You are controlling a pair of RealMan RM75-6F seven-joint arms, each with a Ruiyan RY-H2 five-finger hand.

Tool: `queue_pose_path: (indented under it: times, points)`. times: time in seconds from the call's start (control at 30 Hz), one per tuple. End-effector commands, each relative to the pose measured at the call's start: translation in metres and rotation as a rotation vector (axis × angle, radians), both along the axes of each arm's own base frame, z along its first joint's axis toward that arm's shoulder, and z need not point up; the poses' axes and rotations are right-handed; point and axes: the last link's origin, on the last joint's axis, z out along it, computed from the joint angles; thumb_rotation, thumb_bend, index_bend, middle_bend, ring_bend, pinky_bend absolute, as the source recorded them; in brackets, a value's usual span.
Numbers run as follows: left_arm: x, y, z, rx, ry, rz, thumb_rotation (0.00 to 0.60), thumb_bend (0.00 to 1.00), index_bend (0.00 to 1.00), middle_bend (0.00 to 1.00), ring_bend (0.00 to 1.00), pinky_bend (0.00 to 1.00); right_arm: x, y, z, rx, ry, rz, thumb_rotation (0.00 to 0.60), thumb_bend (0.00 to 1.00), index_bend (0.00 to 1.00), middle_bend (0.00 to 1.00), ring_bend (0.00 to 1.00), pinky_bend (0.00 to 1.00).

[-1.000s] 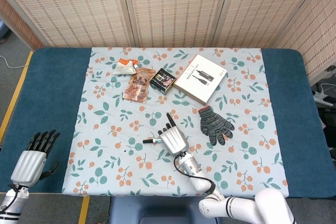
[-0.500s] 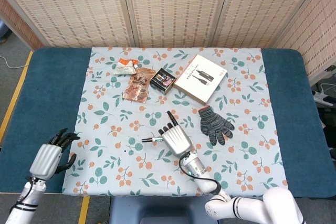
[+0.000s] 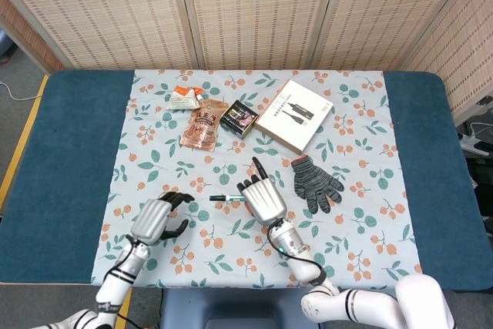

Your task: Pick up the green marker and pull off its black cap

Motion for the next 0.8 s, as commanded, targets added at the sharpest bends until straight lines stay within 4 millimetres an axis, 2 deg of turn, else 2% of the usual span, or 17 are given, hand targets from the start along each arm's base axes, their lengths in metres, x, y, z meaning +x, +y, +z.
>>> queue_pose_path:
  times: [0.03,0.3,0.53,0.8]
  points:
    - [0.01,0.014,-0.01,0.028,0.022,-0.003,0.6,0.38,0.27,0.3,0.27,0.56,0.001,-0.001,0.001,0.0,-0.002,0.001,0.6,0.32,0.98,0.81,0.44,0.01]
    - [0.023,0.022,-0.025,0.029,0.001,0.026,0.6,0.37,0.28,0.32,0.29,0.59,0.007,-0.001,-0.002,0.008,-0.018,-0.006,0.6,0.32,0.98,0.81,0.44,0.01]
    - [0.039,0.025,-0.034,0.063,-0.038,0.02,0.6,0.36,0.38,0.43,0.35,0.66,0.011,-0.002,-0.008,0.012,-0.036,-0.019,0.6,0.32,0.98,0.81,0.44,0.02]
    - [0.043,0.028,-0.042,0.083,-0.061,0.024,0.6,0.37,0.45,0.49,0.4,0.69,0.011,-0.004,-0.012,0.017,-0.051,-0.039,0.6,0.32,0.98,0.81,0.44,0.02]
